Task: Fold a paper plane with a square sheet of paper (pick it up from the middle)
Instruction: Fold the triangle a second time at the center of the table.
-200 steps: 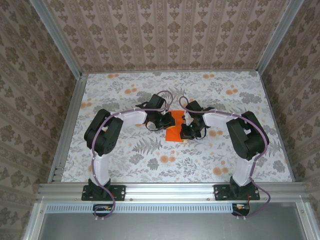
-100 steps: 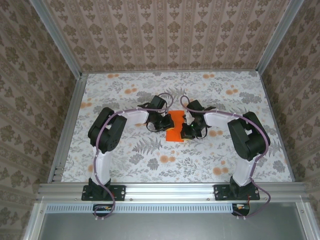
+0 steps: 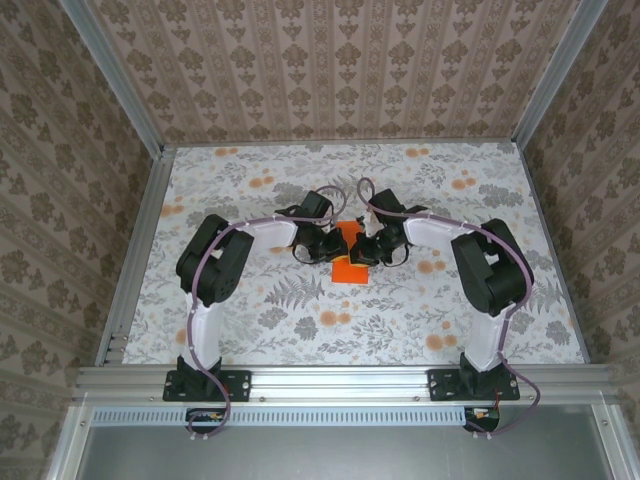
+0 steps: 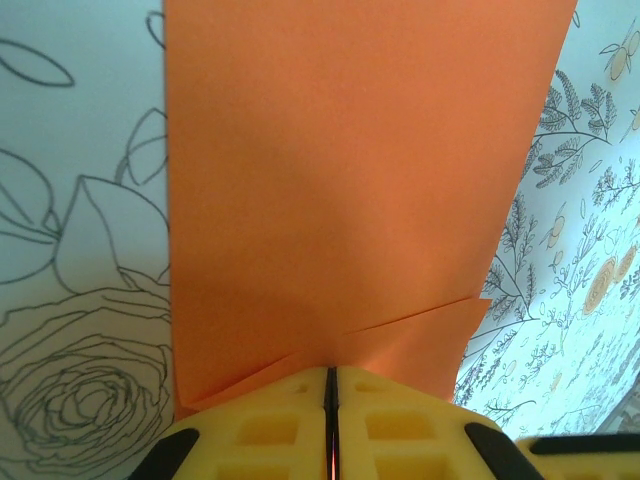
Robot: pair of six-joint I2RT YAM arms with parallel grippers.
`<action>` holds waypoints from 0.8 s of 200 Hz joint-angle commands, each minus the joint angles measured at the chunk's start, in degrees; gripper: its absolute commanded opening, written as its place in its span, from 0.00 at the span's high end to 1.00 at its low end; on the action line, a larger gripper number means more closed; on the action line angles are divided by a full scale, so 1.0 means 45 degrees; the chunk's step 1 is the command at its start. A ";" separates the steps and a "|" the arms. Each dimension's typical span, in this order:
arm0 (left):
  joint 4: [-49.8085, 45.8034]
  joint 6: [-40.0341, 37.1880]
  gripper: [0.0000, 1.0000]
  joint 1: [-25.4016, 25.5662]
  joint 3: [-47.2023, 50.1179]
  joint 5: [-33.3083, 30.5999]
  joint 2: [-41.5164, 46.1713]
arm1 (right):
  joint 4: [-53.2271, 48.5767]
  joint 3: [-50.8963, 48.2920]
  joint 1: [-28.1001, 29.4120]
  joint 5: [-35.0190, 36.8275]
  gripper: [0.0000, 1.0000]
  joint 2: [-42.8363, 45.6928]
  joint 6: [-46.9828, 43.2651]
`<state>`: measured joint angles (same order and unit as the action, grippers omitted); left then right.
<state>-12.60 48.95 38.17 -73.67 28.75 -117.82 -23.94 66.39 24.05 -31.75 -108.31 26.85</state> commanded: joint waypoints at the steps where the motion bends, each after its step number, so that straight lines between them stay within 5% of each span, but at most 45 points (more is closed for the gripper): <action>1: -0.0598 -0.0117 0.90 -0.0026 -0.0001 -0.0218 -0.0594 | -0.0225 0.0477 0.0032 -0.0081 0.95 -0.0526 0.0067; 160: -0.1491 0.0078 0.91 -0.0202 -0.0026 -0.0899 -0.0946 | -0.1027 -0.1843 -0.0143 0.0590 0.96 0.0250 -0.0700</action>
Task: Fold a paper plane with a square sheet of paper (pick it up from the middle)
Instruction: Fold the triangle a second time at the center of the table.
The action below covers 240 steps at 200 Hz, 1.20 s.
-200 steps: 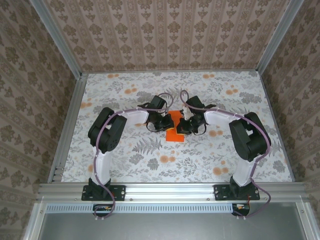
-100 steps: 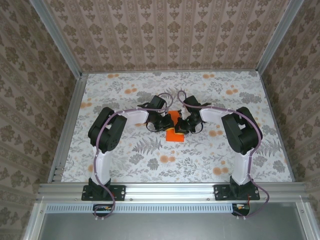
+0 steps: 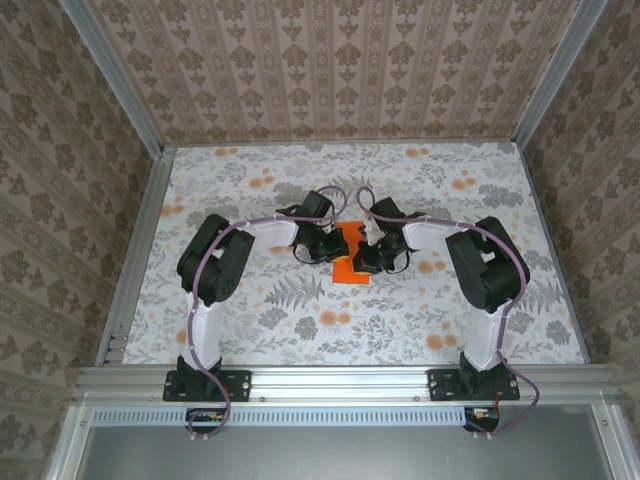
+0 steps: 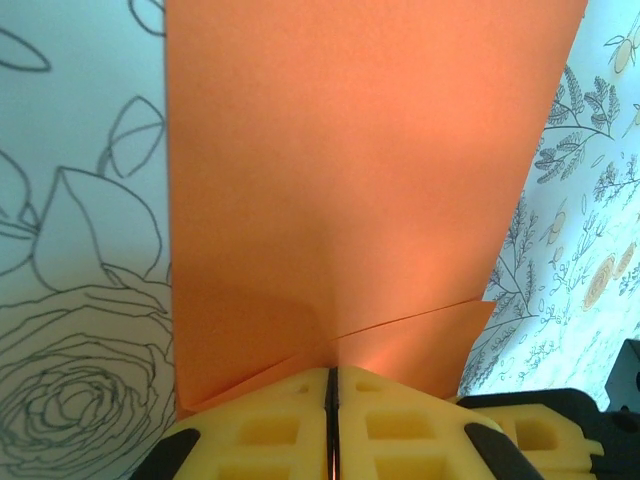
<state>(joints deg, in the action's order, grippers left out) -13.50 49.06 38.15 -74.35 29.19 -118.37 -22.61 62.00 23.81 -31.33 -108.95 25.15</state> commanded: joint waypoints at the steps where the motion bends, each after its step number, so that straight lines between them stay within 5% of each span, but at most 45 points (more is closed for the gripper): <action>1: -0.1305 0.0045 0.91 -0.0197 0.0130 -0.0997 -0.0825 | -0.1323 -0.0886 -0.0093 0.0488 0.96 0.0406 -0.0318; 89: -0.1454 -0.0199 0.91 -0.0402 0.0044 -0.1068 -0.0978 | -0.1026 -0.2374 -0.0444 0.0657 0.96 0.1239 -0.0121; 158: -0.1003 -0.0296 0.90 -0.0392 0.0037 -0.1091 -0.0885 | 0.0514 -0.3735 -0.0939 -0.0725 0.96 0.2690 0.0598; 187: -0.0929 -0.0344 0.90 -0.0373 -0.0097 -0.1076 -0.0835 | 0.0973 -0.3170 -0.0977 -0.0881 0.95 0.3478 0.0786; 240: -0.1526 -0.0623 0.90 -0.0373 -0.0489 -0.1155 -0.0786 | 0.1506 -0.1433 -0.0673 -0.0705 0.95 0.1602 0.1163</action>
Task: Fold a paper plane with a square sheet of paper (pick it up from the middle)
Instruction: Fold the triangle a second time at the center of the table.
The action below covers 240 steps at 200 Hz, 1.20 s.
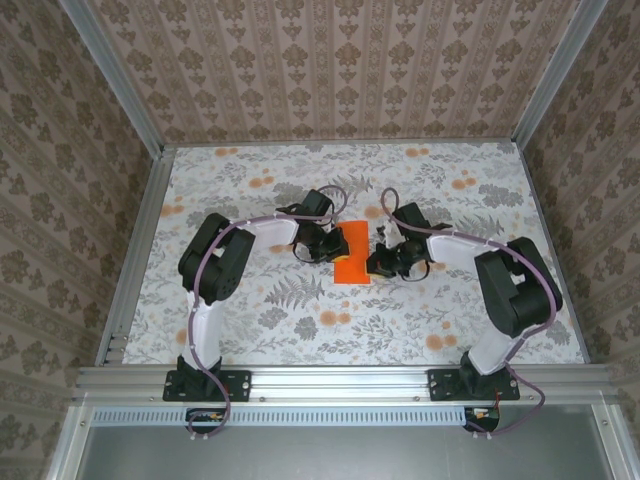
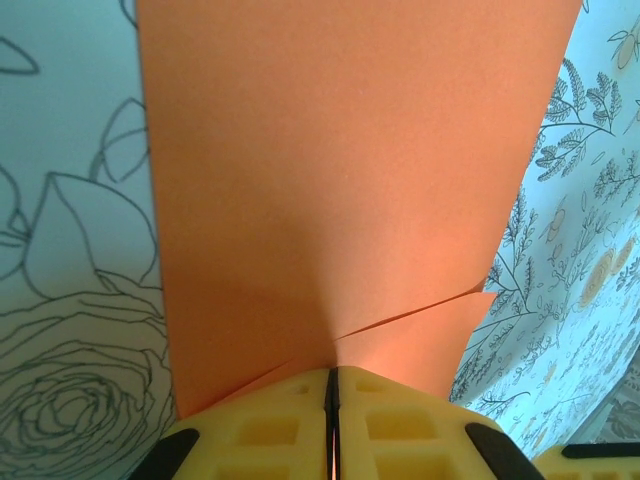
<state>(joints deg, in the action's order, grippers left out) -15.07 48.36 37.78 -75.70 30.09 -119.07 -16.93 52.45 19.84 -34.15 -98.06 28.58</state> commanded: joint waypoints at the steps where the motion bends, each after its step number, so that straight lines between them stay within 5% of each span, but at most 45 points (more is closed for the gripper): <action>1: -0.1179 -0.0470 0.90 -0.0290 -0.0188 -0.1354 -0.0631 | 0.0235 0.0699 0.0216 -0.0073 0.95 -0.0841 0.0413; 85: -0.1150 -0.0511 0.90 -0.0290 -0.0150 -0.1310 -0.0747 | -0.0732 -0.0069 0.0241 0.1039 0.95 -0.1262 0.0135; 170: -0.0770 -0.0749 0.85 -0.0147 -0.0406 -0.1024 0.0017 | -0.1382 -0.1440 0.0144 0.1981 0.92 0.2378 0.0329; 206: -0.0226 -0.0084 0.65 -0.0036 0.0153 -0.1196 0.1877 | -0.1492 -0.0577 0.0300 0.3064 0.75 0.3176 0.0269; 240: -0.0336 0.0471 0.34 -0.0093 0.1671 -0.2535 0.3900 | -0.1482 0.0582 0.0796 0.4018 0.65 0.2452 -0.0153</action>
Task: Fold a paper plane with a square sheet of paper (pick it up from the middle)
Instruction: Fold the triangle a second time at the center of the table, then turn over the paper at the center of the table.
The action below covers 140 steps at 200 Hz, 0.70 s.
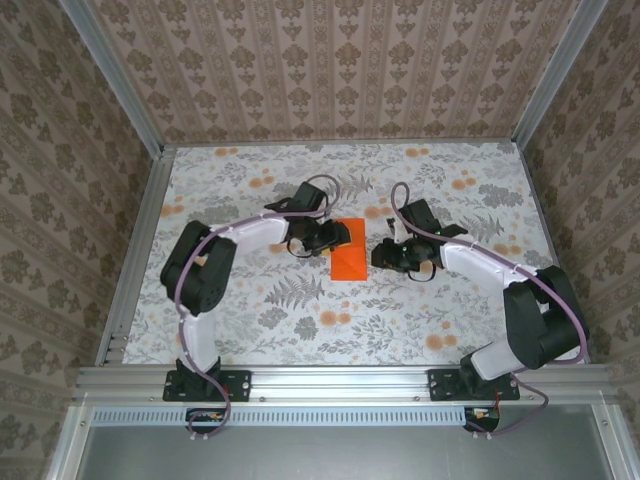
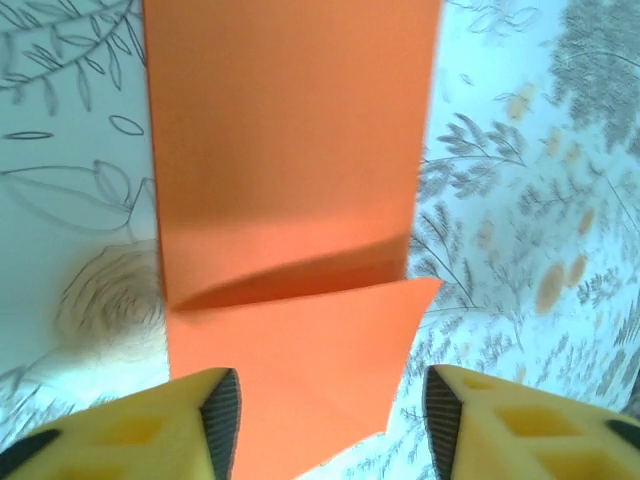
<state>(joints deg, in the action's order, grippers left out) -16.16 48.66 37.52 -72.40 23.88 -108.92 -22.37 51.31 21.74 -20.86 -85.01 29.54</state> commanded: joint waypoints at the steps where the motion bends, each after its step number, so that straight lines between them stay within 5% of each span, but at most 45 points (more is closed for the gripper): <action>1: -0.0077 0.0420 0.33 -0.0036 0.1004 -0.1190 0.1695 | -0.0287 0.0869 0.0389 0.1093 0.65 -0.0475 -0.0380; 69: 0.1837 0.1485 0.13 -0.0310 0.3985 -0.1227 0.3808 | 0.0436 0.2815 0.0751 0.1634 0.55 -0.3265 -0.1630; 140: 0.5155 0.2698 0.11 -0.0329 0.4942 -0.0066 0.2972 | 0.1141 0.3478 -0.0099 -0.1462 0.57 -0.4924 -0.2692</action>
<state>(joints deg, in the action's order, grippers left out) -0.69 58.04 36.23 -50.30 20.75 -93.62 -18.90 65.19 22.13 -20.45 -105.30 20.40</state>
